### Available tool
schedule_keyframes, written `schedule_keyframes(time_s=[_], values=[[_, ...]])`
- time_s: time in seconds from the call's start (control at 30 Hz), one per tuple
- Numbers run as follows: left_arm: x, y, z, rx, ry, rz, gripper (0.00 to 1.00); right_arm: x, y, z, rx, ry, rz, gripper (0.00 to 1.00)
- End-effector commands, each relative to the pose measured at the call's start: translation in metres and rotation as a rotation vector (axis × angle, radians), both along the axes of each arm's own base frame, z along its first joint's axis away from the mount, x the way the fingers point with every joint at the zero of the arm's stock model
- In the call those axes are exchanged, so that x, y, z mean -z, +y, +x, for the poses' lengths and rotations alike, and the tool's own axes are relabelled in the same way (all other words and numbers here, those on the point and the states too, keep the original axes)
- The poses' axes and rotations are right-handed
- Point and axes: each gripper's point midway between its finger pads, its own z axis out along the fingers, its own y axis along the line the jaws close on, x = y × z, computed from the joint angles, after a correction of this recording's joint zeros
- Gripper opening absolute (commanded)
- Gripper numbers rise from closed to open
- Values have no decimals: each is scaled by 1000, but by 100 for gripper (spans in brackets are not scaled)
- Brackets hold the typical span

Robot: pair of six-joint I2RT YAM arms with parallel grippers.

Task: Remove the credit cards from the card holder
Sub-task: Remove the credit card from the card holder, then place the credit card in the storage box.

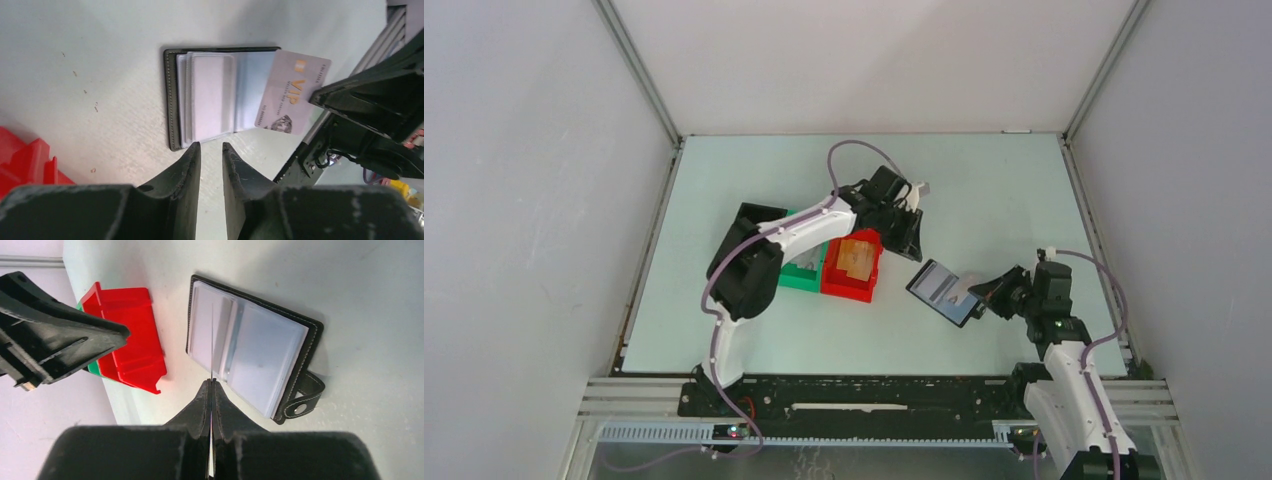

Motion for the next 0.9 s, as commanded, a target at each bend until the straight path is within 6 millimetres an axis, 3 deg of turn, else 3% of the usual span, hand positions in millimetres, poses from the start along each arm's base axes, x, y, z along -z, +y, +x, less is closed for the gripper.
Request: schedule_keyframes(time_s=[0.0, 0.1, 0.33, 0.5, 0.7, 0.87], values=[[-63, 1, -2, 50, -85, -97, 28, -24, 3, 5, -49, -77, -14, 0], [-71, 5, -13, 68, -43, -137, 28, -36, 9, 6, -84, -133, 6, 0], [-95, 24, -29, 56, 40, -261, 30, -87, 37, 6, -261, -348, 105, 0], [-105, 26, -45, 90, 89, -340, 34, -117, 51, 4, -363, -463, 170, 0], [-120, 21, -50, 104, 145, -468, 37, -139, 63, 0, -442, -528, 240, 0], [-132, 17, -53, 116, 156, -540, 38, -146, 73, 0, -478, -547, 269, 0]])
